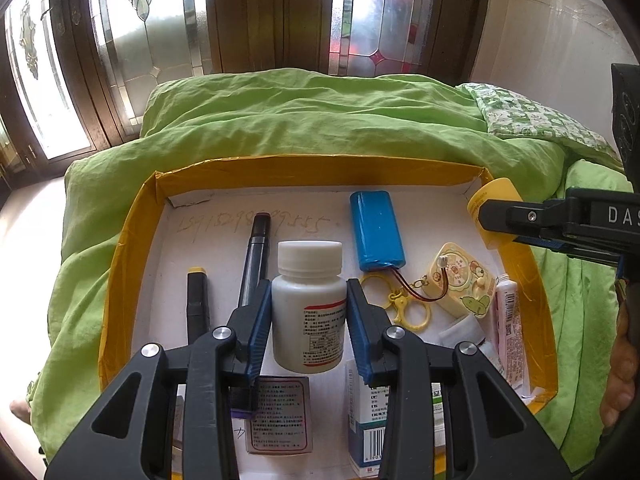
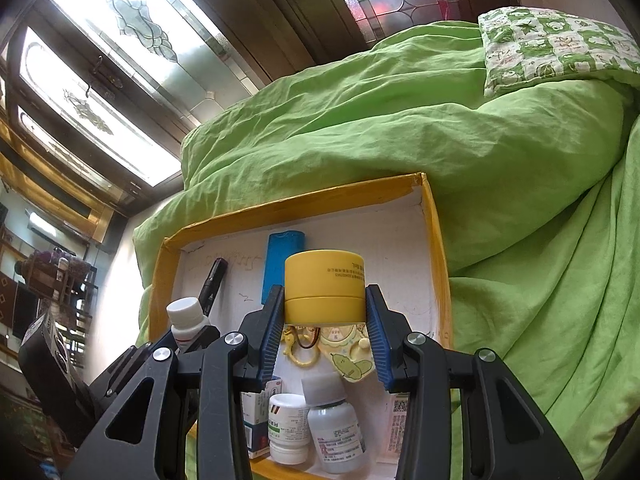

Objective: Organize rigid objects
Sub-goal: 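Lower the pill bottle and yellow jar into the tray with both tools, then open both tools to release the bottle and jar in the tray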

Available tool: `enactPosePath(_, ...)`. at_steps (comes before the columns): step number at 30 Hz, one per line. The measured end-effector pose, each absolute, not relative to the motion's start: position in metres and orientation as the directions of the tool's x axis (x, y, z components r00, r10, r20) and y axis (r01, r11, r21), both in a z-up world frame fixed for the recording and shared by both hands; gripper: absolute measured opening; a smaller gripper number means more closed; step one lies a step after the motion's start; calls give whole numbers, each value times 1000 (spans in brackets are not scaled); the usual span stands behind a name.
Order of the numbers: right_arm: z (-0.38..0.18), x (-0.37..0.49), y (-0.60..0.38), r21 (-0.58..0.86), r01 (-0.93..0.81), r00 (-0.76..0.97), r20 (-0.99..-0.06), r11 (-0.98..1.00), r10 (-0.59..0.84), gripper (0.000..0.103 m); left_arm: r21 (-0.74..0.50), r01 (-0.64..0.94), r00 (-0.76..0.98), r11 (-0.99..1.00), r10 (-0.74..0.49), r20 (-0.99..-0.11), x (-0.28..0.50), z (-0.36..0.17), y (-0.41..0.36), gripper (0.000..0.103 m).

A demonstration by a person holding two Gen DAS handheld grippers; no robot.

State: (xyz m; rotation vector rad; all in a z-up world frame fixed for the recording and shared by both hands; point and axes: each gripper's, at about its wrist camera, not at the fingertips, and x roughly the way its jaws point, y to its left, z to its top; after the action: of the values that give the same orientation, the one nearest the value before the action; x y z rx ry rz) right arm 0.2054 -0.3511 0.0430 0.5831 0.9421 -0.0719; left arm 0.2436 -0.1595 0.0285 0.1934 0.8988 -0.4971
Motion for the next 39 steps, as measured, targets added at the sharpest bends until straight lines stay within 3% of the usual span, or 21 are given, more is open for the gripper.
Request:
enactPosePath(27,17,226,-368,308,353,542,-837,883,75,36,17,496,517,868,-279,-809,258,1,-172,33)
enactPosePath(39,24,226,-360,241,332,571,-821,912,9,36,30,485,519,874,-261,-814,258,2,-172,35)
